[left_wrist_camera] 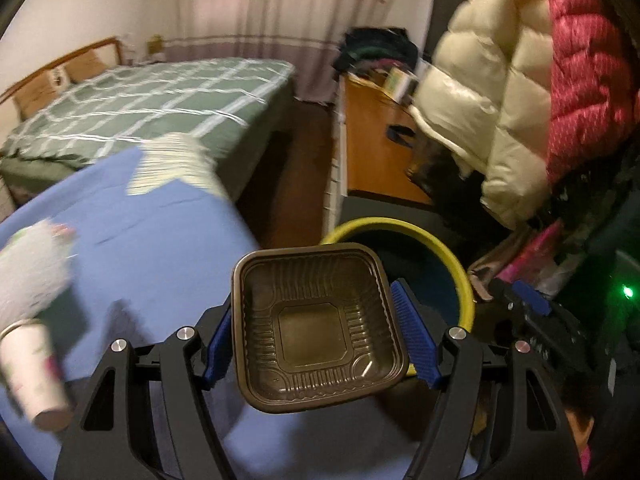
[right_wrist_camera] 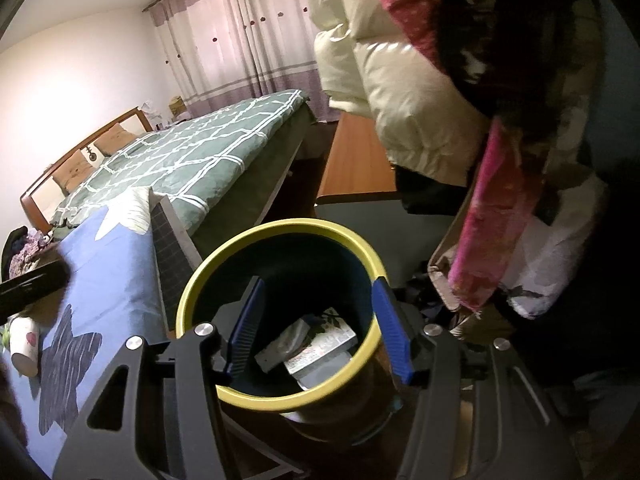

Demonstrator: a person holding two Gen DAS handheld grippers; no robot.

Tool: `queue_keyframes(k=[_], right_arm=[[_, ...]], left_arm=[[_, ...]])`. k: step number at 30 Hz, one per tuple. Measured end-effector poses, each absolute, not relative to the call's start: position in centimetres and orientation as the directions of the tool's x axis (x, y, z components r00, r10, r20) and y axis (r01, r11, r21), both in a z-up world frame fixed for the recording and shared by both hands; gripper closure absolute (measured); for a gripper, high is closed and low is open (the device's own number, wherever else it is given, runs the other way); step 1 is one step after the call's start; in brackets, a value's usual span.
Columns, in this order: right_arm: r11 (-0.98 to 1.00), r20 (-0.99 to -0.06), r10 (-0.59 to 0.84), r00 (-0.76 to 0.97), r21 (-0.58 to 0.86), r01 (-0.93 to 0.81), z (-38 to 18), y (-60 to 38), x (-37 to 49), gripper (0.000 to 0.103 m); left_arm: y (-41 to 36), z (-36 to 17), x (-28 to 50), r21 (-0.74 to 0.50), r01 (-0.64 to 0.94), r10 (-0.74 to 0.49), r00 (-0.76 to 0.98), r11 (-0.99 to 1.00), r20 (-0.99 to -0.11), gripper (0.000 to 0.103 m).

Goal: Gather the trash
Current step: 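Carry the brown tray with the left gripper over the bin and release, then grasp the white foam net with the right gripper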

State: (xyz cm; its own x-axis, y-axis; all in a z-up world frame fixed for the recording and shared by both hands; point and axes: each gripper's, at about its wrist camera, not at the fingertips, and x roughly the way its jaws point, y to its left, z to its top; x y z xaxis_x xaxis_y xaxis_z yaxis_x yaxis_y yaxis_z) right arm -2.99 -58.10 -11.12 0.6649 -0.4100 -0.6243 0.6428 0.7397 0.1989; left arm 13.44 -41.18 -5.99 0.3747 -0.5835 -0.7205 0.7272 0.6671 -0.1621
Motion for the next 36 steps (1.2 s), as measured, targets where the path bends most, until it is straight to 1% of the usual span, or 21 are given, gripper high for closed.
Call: queue_keyframes(k=[4,12,13,14,15,18,22,23,29,32,36], right_arm=[[0.735,-0.62,-0.418,0.664,0.199,0.649,-10.9,-58.5,-3.7,0.047],[0.723,-0.616,-0.438,0.655,0.192,0.664,-10.6,-59.0,-5.3,0.047],[0.722,-0.616,-0.439,0.654,0.191,0.665,-10.6,-59.0,-5.4,0.047],[0.723,-0.617,-0.439,0.653,0.189,0.665,-10.6,-59.0,-5.4,0.047],[0.723,-0.619,-0.439,0.651,0.187,0.665,-10.5,-58.9,-5.4,0.046],[0.726,-0.618,-0.44,0.652,0.183,0.663,-10.4,-58.6,-5.6,0.046],[0.741,-0.616,-0.428,0.661,0.179,0.647,-10.2,-57.8,-5.3,0.044],[0.746,-0.617,-0.423,0.664,0.179,0.641,-10.1,-57.5,-5.0,0.043],[0.8,-0.619,-0.365,0.695,0.174,0.575,-9.9,-55.0,-2.8,0.043],[0.83,-0.62,-0.326,0.714,0.175,0.53,-9.7,-53.2,-1.5,0.043],[0.878,-0.617,-0.269,0.739,0.158,0.451,-9.3,-49.8,1.0,0.042]], left_arm=[[-46.0,-7.6,13.7,-0.192,0.758,-0.588,0.292,0.623,-0.754,0.032],[-51.4,-9.9,14.0,-0.199,0.775,-0.578,0.247,0.6,-0.778,0.031],[-52.0,-10.1,14.1,-0.203,0.779,-0.58,0.238,0.593,-0.779,0.024],[-52.4,-10.3,14.1,-0.201,0.78,-0.579,0.239,0.593,-0.78,0.014],[-52.5,-10.2,14.1,-0.194,0.778,-0.576,0.249,0.598,-0.778,0.011],[-52.0,-9.5,13.9,-0.186,0.776,-0.582,0.268,0.602,-0.767,0.009],[-47.9,-6.7,13.2,-0.204,0.763,-0.625,0.311,0.613,-0.716,0.007],[-46.2,-5.8,12.9,-0.204,0.756,-0.636,0.336,0.622,-0.695,0.005],[-34.8,-2.2,12.0,-0.222,0.676,-0.648,0.479,0.702,-0.592,0.005],[-28.9,-1.2,11.8,-0.203,0.616,-0.608,0.569,0.761,-0.554,0.005],[-20.9,-0.6,11.7,-0.152,0.489,-0.492,0.706,0.859,-0.509,0.005]])
